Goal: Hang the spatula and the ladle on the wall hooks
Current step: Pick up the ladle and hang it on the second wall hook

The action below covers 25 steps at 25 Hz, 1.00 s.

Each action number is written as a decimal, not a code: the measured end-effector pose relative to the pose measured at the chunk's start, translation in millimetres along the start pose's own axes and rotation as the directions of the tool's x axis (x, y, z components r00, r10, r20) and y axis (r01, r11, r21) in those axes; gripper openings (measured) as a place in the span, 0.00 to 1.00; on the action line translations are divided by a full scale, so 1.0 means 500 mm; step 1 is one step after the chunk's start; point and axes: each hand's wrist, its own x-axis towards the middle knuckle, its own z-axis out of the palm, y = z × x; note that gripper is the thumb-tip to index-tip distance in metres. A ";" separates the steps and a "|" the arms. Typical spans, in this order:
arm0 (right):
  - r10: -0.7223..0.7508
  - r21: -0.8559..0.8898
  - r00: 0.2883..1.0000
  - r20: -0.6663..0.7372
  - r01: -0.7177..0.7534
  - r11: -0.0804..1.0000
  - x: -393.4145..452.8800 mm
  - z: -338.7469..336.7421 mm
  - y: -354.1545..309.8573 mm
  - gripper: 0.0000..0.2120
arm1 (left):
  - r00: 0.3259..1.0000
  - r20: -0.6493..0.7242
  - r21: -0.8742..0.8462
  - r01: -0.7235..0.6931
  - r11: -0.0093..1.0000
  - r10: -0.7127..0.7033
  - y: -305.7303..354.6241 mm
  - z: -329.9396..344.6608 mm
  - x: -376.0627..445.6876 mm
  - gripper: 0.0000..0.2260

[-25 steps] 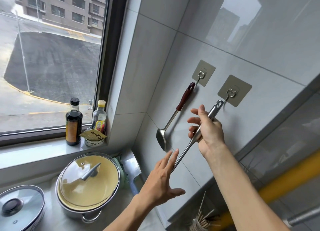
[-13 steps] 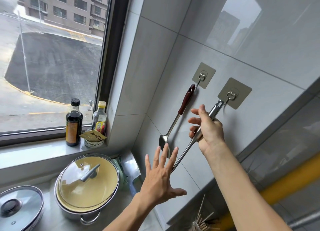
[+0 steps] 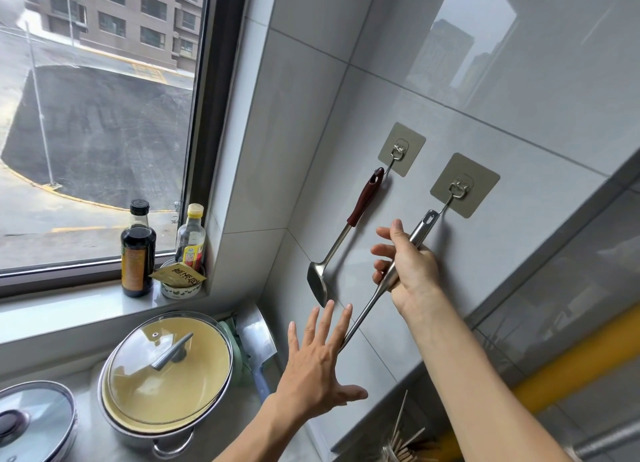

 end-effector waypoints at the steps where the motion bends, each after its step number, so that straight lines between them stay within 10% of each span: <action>1: -0.001 -0.002 1.000 -0.001 0.001 1.000 0.001 0.000 0.001 0.15 | 1.000 0.002 -0.007 0.005 1.000 -0.005 -0.001 0.002 0.001 0.59; 21: -0.035 -0.062 0.999 0.018 0.036 0.997 -0.019 -0.057 0.068 0.04 | 0.996 -0.020 -0.234 0.076 0.969 -0.083 0.003 0.097 0.036 0.53; 25: -0.137 -0.286 0.991 0.009 0.134 0.949 -0.088 -0.097 0.126 0.06 | 0.997 -0.014 -0.224 0.069 0.972 -0.074 0.000 0.095 0.037 0.54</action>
